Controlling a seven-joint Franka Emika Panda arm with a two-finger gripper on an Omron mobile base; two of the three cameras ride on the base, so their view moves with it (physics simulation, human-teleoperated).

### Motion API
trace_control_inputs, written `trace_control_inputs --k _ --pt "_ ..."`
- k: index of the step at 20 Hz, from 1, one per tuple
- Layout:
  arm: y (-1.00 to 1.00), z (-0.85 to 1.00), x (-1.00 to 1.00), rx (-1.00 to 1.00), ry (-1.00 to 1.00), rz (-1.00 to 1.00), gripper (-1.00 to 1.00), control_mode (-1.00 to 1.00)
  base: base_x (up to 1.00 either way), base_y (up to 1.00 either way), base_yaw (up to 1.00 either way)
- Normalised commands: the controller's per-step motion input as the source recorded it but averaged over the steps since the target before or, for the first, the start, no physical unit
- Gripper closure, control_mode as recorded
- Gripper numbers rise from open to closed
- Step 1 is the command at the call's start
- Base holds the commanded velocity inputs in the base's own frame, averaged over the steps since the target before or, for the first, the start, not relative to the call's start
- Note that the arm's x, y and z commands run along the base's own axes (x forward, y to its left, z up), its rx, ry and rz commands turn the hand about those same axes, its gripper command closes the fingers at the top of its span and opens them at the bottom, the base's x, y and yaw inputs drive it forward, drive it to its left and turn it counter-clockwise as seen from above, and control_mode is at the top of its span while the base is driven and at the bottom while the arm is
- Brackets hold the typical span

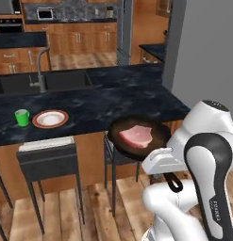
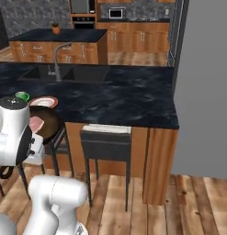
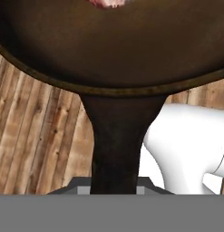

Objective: Pick up the pan with the steak in it and place it on the dining table. Then place the steak on the plate.

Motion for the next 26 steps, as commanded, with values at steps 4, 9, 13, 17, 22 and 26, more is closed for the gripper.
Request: trace_control_inputs --k 4,9,13,17,22,26 --pt "0.00 0.00 0.00 0.00 0.00 0.00 1.00 1.00 1.00 -0.23 0.00" --pt "0.00 0.00 0.00 0.00 0.00 0.00 1.00 1.00 0.88 -0.21 0.00" --pt "0.00 0.00 0.00 0.00 0.00 0.00 1.00 1.00 0.82 -0.23 0.01" --pt "-0.30 -0.18 0.79 0.00 0.00 0.02 1.00 -1.00 0.00 0.00 0.00" --pt "-0.19 -0.24 0.73 -0.02 0.01 0.01 1.00 -1.00 0.00 0.00 0.00" --pt "0.06 -0.27 0.60 -0.02 0.08 0.05 1.00 -1.00 0.00 0.00 0.00"
